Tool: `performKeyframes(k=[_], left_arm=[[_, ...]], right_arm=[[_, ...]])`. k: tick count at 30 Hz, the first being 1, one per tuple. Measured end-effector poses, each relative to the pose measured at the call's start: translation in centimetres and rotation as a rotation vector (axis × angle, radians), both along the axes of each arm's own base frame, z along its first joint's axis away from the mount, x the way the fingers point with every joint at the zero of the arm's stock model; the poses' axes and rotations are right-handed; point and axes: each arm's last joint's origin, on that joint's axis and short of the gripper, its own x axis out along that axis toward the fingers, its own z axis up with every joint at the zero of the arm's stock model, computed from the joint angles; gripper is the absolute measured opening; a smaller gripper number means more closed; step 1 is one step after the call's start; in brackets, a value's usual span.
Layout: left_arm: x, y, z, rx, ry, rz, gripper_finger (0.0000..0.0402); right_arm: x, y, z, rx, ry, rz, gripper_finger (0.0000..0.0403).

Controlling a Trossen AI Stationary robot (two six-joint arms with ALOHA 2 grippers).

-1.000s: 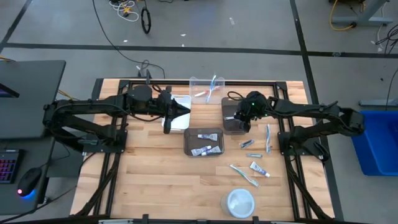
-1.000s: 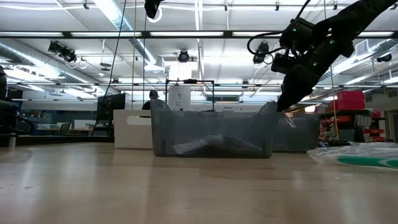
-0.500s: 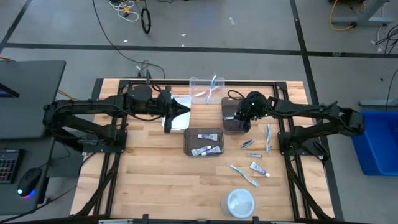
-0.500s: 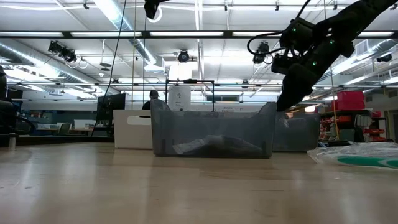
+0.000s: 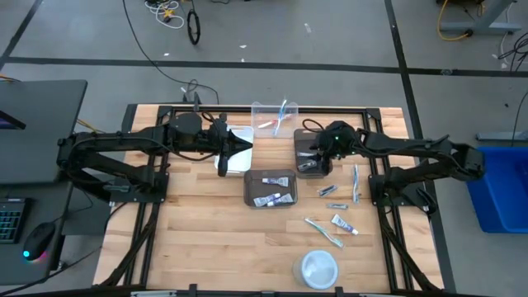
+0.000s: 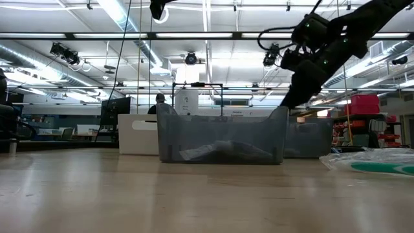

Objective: Pick & Place Travel size toiletries
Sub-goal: Put the silver nail cutter into the top black bin

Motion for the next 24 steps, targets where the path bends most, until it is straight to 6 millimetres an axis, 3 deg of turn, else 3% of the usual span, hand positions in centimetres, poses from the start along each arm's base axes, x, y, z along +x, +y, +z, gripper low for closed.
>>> performKeyframes(k=[10, 24], left_arm=[[-0.1, 0.0, 0.1, 0.001, -0.002, 0.0, 0.0011], [-3.5, -0.3, 2.4, 0.099, -0.075, 0.012, 0.0009]], right_arm=[[0.1, 1.4, 3.5, -0.096, -0.252, 0.058, 0.0105], [-2.0, 3.3, 8.8, -0.162, -0.613, 0.082, 0.0021]])
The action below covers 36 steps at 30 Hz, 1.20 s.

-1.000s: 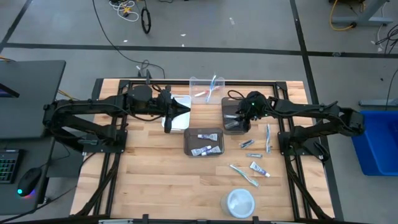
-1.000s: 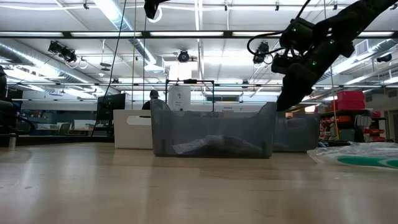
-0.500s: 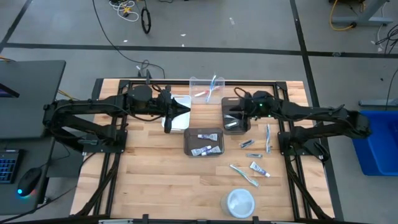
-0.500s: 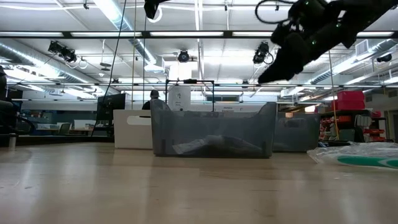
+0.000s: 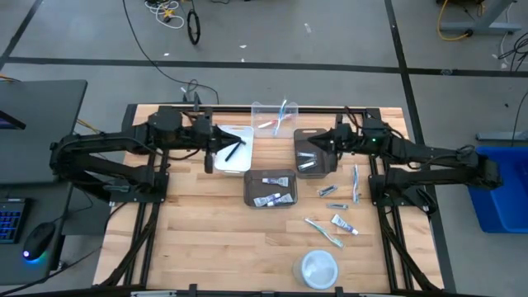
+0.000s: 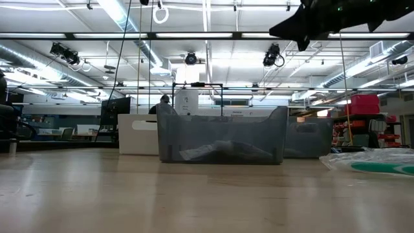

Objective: Pick & Place Travel size toiletries
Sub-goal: Put the silver nail cutter into the top black bin

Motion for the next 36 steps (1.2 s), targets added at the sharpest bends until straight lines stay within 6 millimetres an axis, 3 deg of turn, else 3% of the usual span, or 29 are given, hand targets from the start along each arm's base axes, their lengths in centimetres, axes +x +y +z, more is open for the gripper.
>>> performKeyframes(k=[11, 20, 27, 36], left_arm=[[-2.2, -0.3, 1.3, 0.005, -0.059, 0.0, 0.0016], [-2.7, -0.3, 1.3, 0.005, -0.048, 0.0, 0.0006], [-2.6, -0.3, 1.3, 0.005, -0.051, 0.0, 0.0018], [-2.6, -0.3, 1.3, 0.005, -0.051, 0.0, 0.0005]], right_arm=[[-1.8, 0.5, 1.7, 0.012, -0.105, -0.003, 0.0004], [-1.8, 0.8, 1.7, 0.015, -0.106, -0.006, 0.0003], [-1.4, 2.6, 1.7, 0.014, -0.107, 0.022, 0.0001], [-1.2, 5.2, 1.5, 0.029, -0.092, 0.066, 0.0001]])
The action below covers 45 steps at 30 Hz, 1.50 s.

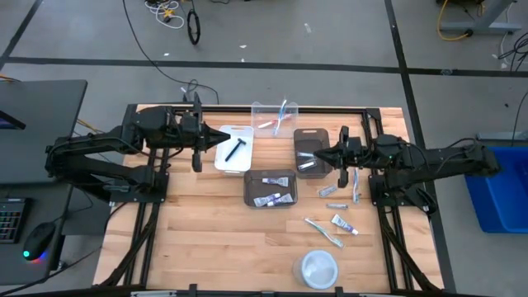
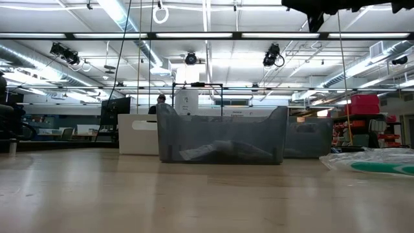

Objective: Pick & Place Travel size toiletries
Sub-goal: Put the silver nail cutter into the top black bin

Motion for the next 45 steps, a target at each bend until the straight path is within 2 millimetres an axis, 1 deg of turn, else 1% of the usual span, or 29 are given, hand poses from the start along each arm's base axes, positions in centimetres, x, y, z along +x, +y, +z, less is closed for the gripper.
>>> performKeyframes(k=[8, 17, 20, 25, 30, 32, 37, 41, 45], left_arm=[[0.0, 0.0, 0.0, 0.0, 0.0, 0.0, 0.0021], [0.0, 0.0, 0.0, 0.0, 0.0, 0.0, 0.0005], [0.0, 0.0, 0.0, 0.0, 0.001, 0.0, 0.0008], [0.0, 0.1, 0.0, 0.026, 0.004, 0.021, 0.0022], [0.0, 0.2, 0.0, 0.054, 0.01, 0.063, 0.0015], [0.0, 0.3, 0.0, 0.054, 0.01, 0.086, 0.001], [0.0, 0.3, 0.0, 0.055, 0.011, 0.103, 0.0006], [0.0, 0.3, 0.0, 0.057, 0.012, 0.102, 0.0017], [0.0, 0.3, 0.0, 0.106, 0.021, 0.101, 0.0024]], right_arm=[[0.0, 0.3, -0.4, 0.004, 0.037, 0.011, 0.0009], [-0.1, 0.6, -0.3, 0.011, 0.033, 0.026, 0.0002], [-0.6, 0.8, -0.2, 0.011, 0.031, 0.039, 0.0002], [-2.0, 1.0, -0.2, -0.013, 0.071, 0.056, 0.0001], [-3.3, 0.9, -0.4, -0.043, 0.106, 0.06, 0.0001], [-3.6, 0.9, -1.0, -0.061, 0.112, 0.074, 0.0001], [-3.9, 0.9, -4.4, -0.055, 0.067, 0.105, 0.0001], [-4.4, 1.0, -6.3, -0.052, 0.006, 0.13, 0.0], [-5.2, 0.9, -8.0, -0.041, 0.0, 0.13, 0.0]])
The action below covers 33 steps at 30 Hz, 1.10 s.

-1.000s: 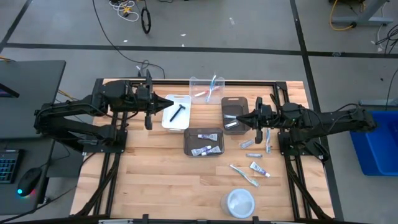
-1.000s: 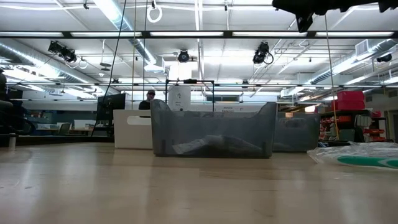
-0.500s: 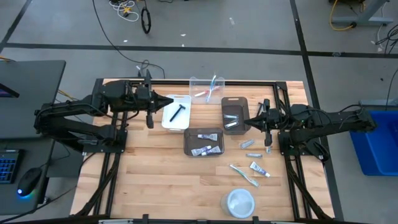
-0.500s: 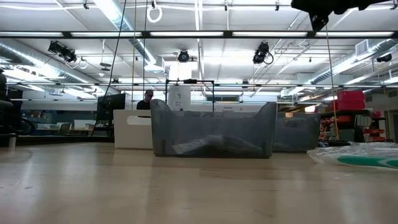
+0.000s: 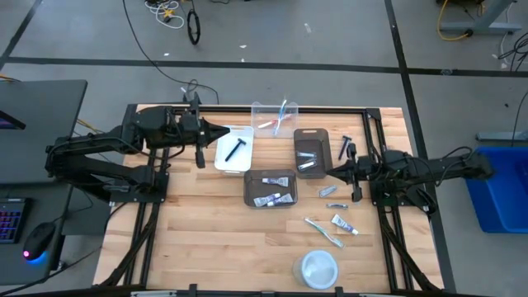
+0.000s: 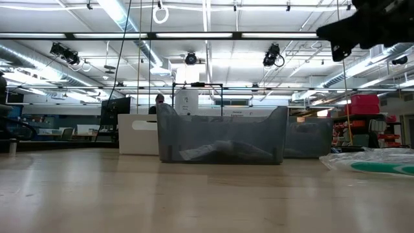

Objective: Pick & Place Travel size toiletries
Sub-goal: Put the silver nail cutter into the top black bin

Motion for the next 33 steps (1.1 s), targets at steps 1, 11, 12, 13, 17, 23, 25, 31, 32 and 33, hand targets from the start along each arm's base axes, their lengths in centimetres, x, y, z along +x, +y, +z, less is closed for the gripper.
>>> performKeyframes(k=[1, 11, 12, 13, 17, 23, 25, 31, 32, 33], left_arm=[[0.0, 0.0, 0.0, 0.013, 0.003, -0.002, 0.0024], [0.0, 0.0, 0.0, 0.021, 0.005, -0.002, 0.0009], [0.0, 0.0, 0.0, 0.021, 0.005, -0.002, 0.0008], [0.0, 0.0, 0.0, 0.021, 0.005, -0.002, 0.0008], [0.0, 0.0, 0.0, 0.006, 0.001, -0.001, 0.0013], [0.0, 0.0, 0.0, -0.026, -0.007, 0.0, 0.0009], [0.0, 0.0, 0.0, -0.026, -0.007, 0.0, 0.0007], [0.0, 0.0, 0.0, -0.052, -0.013, 0.001, 0.0013], [0.0, 0.0, 0.0, -0.054, -0.013, 0.002, 0.0015], [0.0, 0.0, 0.0, -0.055, -0.013, 0.002, 0.0016]], right_arm=[[-0.2, 0.0, -0.3, 0.001, -0.007, 0.0, 0.0], [-1.6, -0.1, -1.9, -0.028, -0.062, 0.019, 0.0], [-1.7, -0.1, -2.1, -0.034, -0.055, 0.02, 0.0], [-1.8, -0.1, -2.3, -0.038, -0.045, 0.02, 0.0], [-2.1, -0.1, -3.0, -0.048, -0.014, 0.02, 0.0], [-2.3, -0.2, -4.5, -0.047, -0.023, 0.017, 0.0], [-2.3, -0.2, -5.0, -0.047, -0.025, 0.017, 0.0], [-2.4, -0.2, -5.4, -0.033, -0.06, 0.016, 0.0], [-2.4, -0.2, -5.5, -0.033, -0.059, 0.016, 0.0], [-2.4, -0.2, -5.5, -0.034, -0.06, 0.016, 0.0]])
